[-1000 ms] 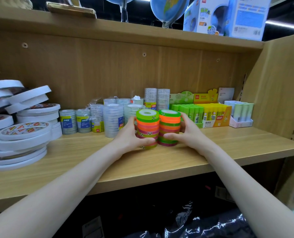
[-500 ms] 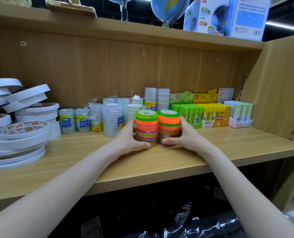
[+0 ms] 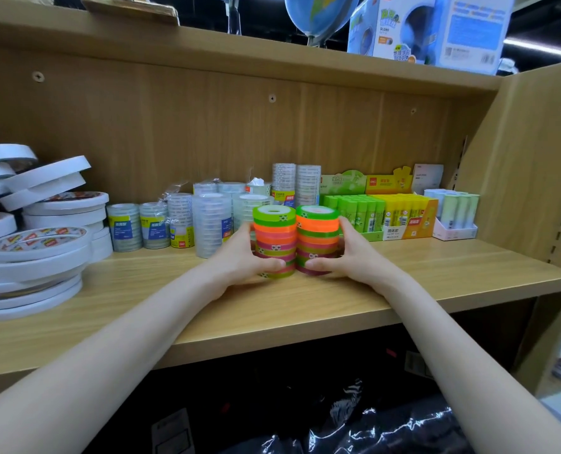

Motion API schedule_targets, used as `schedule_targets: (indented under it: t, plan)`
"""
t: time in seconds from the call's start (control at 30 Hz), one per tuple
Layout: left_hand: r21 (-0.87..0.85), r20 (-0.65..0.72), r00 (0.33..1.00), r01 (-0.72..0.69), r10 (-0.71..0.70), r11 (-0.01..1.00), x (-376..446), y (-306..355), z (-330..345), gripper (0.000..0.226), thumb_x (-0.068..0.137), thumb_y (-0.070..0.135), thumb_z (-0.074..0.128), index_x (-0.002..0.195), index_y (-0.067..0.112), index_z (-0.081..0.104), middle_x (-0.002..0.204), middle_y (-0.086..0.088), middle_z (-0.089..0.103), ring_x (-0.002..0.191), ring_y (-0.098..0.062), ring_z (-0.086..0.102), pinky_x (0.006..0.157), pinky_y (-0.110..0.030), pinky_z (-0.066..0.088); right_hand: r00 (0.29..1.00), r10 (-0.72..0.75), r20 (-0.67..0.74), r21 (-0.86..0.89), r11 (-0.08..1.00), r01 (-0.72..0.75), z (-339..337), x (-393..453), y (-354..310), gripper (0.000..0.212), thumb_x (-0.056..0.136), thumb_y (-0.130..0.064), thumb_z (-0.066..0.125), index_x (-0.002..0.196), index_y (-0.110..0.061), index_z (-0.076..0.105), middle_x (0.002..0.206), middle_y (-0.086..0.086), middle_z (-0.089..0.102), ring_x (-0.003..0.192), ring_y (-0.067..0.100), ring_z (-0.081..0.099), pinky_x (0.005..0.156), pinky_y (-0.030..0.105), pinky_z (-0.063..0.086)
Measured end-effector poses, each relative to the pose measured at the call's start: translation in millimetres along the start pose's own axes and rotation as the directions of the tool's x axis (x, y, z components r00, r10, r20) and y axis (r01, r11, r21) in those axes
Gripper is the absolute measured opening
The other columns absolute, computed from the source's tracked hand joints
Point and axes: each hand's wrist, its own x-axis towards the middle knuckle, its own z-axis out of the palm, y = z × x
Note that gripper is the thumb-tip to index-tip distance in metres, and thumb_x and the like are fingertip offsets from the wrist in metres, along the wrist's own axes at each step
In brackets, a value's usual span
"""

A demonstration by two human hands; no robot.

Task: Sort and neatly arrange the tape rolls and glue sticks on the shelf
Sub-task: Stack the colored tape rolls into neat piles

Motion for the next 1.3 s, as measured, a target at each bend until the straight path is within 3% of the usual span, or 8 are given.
schedule_targets:
  t: [0.1, 0.3, 0.47, 0.67, 0.87, 0.97, 1.07, 1.3]
  plan:
    - [0.003, -0.001, 1.000, -0.010, 0.010, 1.000, -2, 0, 1, 0.080, 0.073, 0.018, 0.077, 0.138, 0.019, 0.031, 0.133, -0.003, 0.049, 0.107, -0.010, 0.047, 0.090, -0.024, 0.038, 0.999, 0.048, 0.006, 0.129, 0.990, -0.049, -4, -2, -1, 0.102, 0.062, -0.026, 0.082, 0.144, -0.023, 0.022, 0.127, 0.001, 0.051, 0.116, 0.019, 0.053, 0.099, 0.036, 0.044]
    - [0.011, -0.035, 0.999, 0.003, -0.002, 1.000, 2, -2, -1, 0.080, 0.073, 0.021, 0.077, 0.139, 0.019, 0.033, 0.139, -0.004, 0.046, 0.123, -0.018, 0.047, 0.100, -0.032, 0.039, 0.994, 0.094, 0.063, 0.217, 0.970, -0.105, -7, -2, 1, 0.087, 0.072, -0.013, 0.076, 0.142, -0.020, 0.026, 0.127, 0.011, 0.058, 0.111, 0.018, 0.058, 0.087, 0.029, 0.047]
    - [0.038, -0.050, 0.999, 0.002, -0.001, 0.999, 2, -2, -1, 0.080, 0.073, 0.022, 0.077, 0.140, 0.018, 0.031, 0.139, -0.005, 0.045, 0.124, -0.018, 0.046, 0.097, -0.030, 0.038, 0.997, 0.070, 0.032, 0.156, 0.985, -0.074, -6, -1, 2, 0.085, 0.068, -0.020, 0.079, 0.139, -0.021, 0.031, 0.123, 0.010, 0.058, 0.108, 0.018, 0.059, 0.088, 0.030, 0.049]
    - [0.101, -0.051, 0.999, -0.002, 0.007, 0.995, -2, -5, -4, 0.080, 0.071, 0.021, 0.079, 0.137, 0.018, 0.034, 0.131, -0.007, 0.052, 0.112, -0.017, 0.051, 0.094, -0.029, 0.041, 1.000, 0.002, 0.004, -0.060, 0.998, -0.002, -2, 0, 0, 0.087, 0.068, -0.036, 0.079, 0.139, -0.020, 0.032, 0.127, 0.005, 0.058, 0.110, 0.015, 0.058, 0.099, 0.037, 0.046]
    - [0.105, -0.035, 0.999, 0.003, 0.000, 0.995, -1, -3, -7, 0.077, 0.072, 0.018, 0.078, 0.137, 0.017, 0.035, 0.131, -0.004, 0.052, 0.105, -0.012, 0.048, 0.088, -0.024, 0.038, 0.997, -0.024, 0.072, -0.114, 0.993, 0.032, 4, 0, -4, 0.075, 0.076, -0.031, 0.075, 0.138, -0.019, 0.033, 0.128, -0.003, 0.054, 0.114, 0.012, 0.053, 0.091, 0.023, 0.040]
    - [0.146, -0.033, 0.999, 0.012, -0.008, 0.989, 0, -5, -6, 0.084, 0.070, 0.020, 0.080, 0.138, 0.019, 0.032, 0.135, -0.003, 0.049, 0.116, -0.015, 0.048, 0.098, -0.028, 0.039, 0.997, -0.027, 0.070, -0.144, 0.989, 0.037, 3, -1, -3, 0.085, 0.070, -0.030, 0.080, 0.138, -0.021, 0.031, 0.125, -0.006, 0.053, 0.112, 0.010, 0.051, 0.090, 0.022, 0.039]
    - [0.232, -0.068, 0.998, 0.019, -0.003, 0.973, 2, -9, -4, 0.089, 0.068, 0.027, 0.081, 0.140, 0.019, 0.030, 0.138, -0.003, 0.047, 0.125, -0.019, 0.046, 0.106, -0.039, 0.038, 0.999, -0.041, 0.032, -0.192, 0.980, 0.047, 1, -1, -1, 0.092, 0.066, -0.029, 0.083, 0.140, -0.021, 0.030, 0.127, -0.004, 0.053, 0.113, 0.011, 0.051, 0.095, 0.025, 0.042]
    - [0.307, -0.080, 0.996, -0.022, 0.049, 0.952, 2, -8, 0, 0.091, 0.064, 0.030, 0.083, 0.138, 0.017, 0.031, 0.137, -0.003, 0.048, 0.125, -0.020, 0.046, 0.105, -0.038, 0.039, 0.999, -0.007, 0.052, -0.133, 0.991, 0.014, -2, -1, 0, 0.090, 0.065, -0.024, 0.084, 0.139, -0.023, 0.031, 0.128, 0.001, 0.057, 0.112, 0.015, 0.057, 0.100, 0.037, 0.046]
